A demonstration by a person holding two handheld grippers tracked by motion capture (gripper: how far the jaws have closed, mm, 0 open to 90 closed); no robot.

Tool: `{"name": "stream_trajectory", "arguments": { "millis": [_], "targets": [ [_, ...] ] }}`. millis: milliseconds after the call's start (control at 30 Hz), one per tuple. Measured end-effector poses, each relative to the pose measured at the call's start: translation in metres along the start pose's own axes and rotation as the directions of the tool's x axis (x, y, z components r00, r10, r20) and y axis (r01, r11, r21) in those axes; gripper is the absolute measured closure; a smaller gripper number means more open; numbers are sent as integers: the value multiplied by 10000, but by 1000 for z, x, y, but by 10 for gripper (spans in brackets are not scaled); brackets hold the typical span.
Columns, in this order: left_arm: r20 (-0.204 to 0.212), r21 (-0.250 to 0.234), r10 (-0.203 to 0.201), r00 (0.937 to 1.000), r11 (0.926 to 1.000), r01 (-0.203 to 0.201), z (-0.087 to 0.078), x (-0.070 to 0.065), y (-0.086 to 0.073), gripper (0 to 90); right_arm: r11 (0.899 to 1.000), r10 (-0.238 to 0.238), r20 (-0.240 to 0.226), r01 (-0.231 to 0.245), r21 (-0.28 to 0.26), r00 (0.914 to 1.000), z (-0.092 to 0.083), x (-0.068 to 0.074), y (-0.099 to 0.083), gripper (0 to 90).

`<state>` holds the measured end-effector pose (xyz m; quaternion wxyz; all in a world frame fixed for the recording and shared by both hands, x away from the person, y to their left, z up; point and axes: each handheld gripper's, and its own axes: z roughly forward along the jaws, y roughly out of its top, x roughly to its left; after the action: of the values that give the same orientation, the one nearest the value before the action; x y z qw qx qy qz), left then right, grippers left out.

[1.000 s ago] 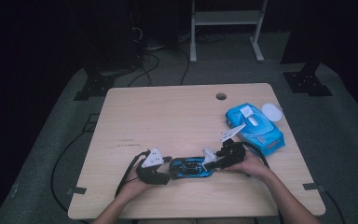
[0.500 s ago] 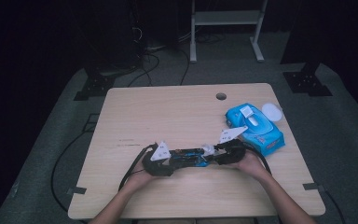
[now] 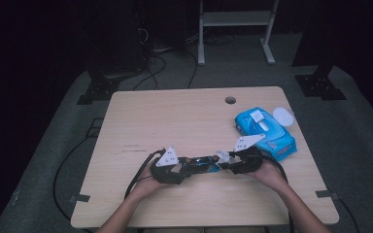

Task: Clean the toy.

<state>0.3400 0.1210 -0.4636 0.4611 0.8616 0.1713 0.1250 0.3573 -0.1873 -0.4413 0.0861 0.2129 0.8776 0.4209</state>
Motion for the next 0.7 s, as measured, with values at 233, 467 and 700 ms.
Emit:
{"name": "stream_trajectory", "arguments": {
  "millis": [233, 467, 700],
  "targets": [
    [-40, -437, -204, 9998, 9988, 202, 1, 1, 1, 530, 9926, 180, 444, -125, -1204, 9989, -11, 11, 15, 769],
    [2, -430, -165, 9999, 9989, 165, 0, -3, 2, 564, 9938, 74, -404, -118, -1103, 9992, 30, 24, 41, 793],
    [7, -568, -279, 9996, 9980, 279, 0, -1, 1, 531, 9964, -135, -417, 99, -847, 9990, 30, 31, 43, 521]
  ]
}}
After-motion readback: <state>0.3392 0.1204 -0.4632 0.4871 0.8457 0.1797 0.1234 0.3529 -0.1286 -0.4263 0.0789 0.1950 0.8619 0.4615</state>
